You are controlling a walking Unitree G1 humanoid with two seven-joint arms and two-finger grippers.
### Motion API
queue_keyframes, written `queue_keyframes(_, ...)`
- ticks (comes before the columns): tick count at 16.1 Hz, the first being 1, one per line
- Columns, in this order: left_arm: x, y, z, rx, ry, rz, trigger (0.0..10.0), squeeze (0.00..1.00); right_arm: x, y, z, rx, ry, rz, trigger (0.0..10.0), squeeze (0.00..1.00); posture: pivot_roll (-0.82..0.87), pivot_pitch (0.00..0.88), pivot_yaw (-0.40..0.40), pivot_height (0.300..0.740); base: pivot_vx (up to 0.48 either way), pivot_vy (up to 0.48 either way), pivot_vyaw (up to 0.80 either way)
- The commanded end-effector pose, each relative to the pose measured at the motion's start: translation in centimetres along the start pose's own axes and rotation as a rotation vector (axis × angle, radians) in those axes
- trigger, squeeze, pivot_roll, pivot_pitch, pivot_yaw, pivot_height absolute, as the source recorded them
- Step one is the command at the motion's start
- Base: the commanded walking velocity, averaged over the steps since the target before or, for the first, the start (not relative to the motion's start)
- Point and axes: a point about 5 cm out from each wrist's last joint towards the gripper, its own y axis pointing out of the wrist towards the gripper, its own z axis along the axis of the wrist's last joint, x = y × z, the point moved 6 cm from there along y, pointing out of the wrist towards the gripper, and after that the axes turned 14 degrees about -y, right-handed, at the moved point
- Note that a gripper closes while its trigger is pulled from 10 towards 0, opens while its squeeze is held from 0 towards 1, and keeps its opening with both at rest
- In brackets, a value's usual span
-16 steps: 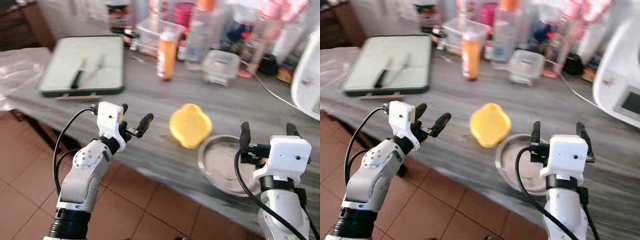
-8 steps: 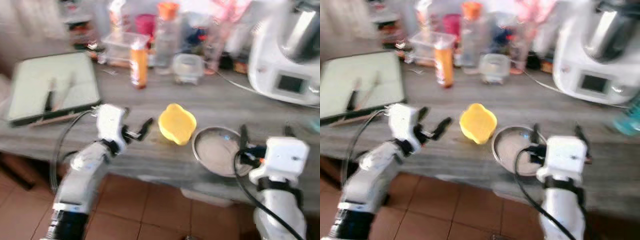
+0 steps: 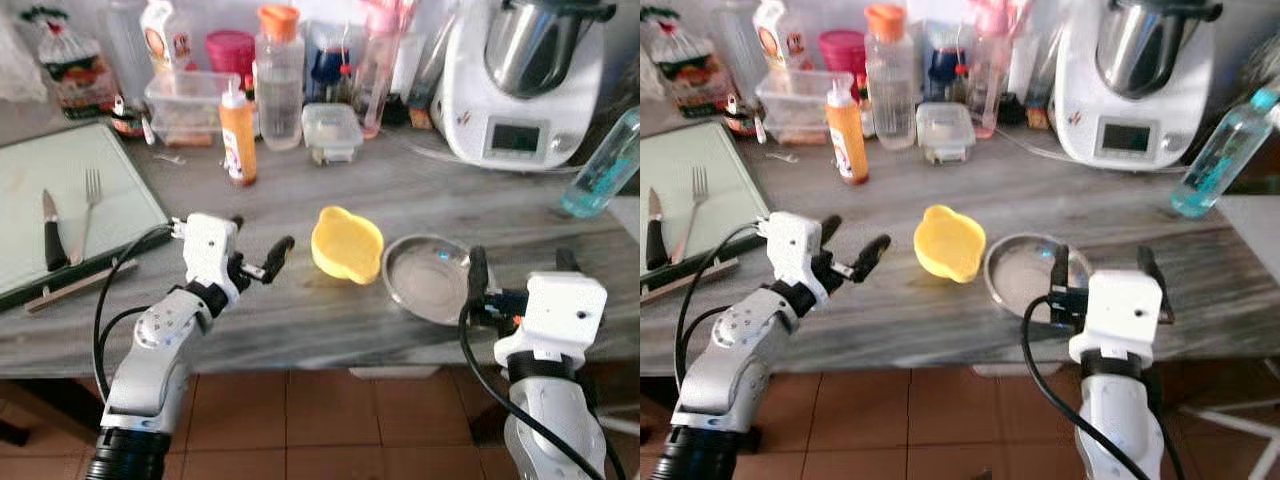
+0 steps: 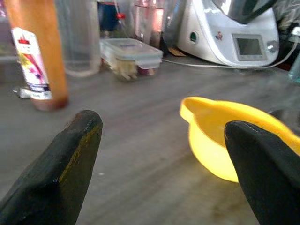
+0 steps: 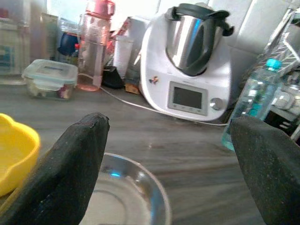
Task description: Setting the table
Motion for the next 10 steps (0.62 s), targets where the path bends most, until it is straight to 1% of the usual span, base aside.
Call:
queue_keyframes(1, 0.25, -0.33, -0.25, 0.005, 0.031, 0.007, 10.0, 0.0, 0.01, -0.07, -0.24, -0.004, -0.001, 0.005, 10.0, 0.0, 0.06, 0.103, -0.03, 0.74, 0.0, 0.0, 0.0)
queue_keyframes(3, 0.07, -0.67, -0.76, 0.001, 0.041, 0.033, 10.0, 0.0, -0.15, -0.09, -0.18, 0.001, 0.008, 0.015, 10.0, 0.0, 0.06, 0.102, -0.029, 0.74, 0.0, 0.0, 0.0)
queue_keyframes(4, 0.12, -0.69, -0.82, 0.001, 0.041, 0.033, 10.0, 0.0, -0.18, -0.1, -0.16, 0.003, 0.009, 0.016, 10.0, 0.0, 0.06, 0.102, -0.029, 0.74, 0.0, 0.0, 0.0)
queue_keyframes(5, 0.01, -0.66, -0.81, 0.012, 0.069, 0.044, 10.0, 0.0, -0.3, -0.09, -0.05, 0.011, 0.005, 0.022, 10.0, 0.0, 0.06, 0.094, -0.03, 0.74, 0.0, 0.0, 0.0)
queue_keyframes(7, -0.11, -0.55, -0.81, 0.015, 0.081, 0.052, 10.0, 0.0, -0.46, -0.14, 0.02, 0.016, -0.003, 0.029, 10.0, 0.0, 0.06, 0.091, -0.028, 0.74, 0.0, 0.0, 0.0)
queue_keyframes(10, 0.06, -0.49, -1.01, 0.006, 0.074, 0.041, 10.0, 0.0, -0.54, -0.21, -0.01, 0.015, -0.005, 0.032, 10.0, 0.0, 0.06, 0.091, -0.027, 0.74, 0.0, 0.0, 0.0)
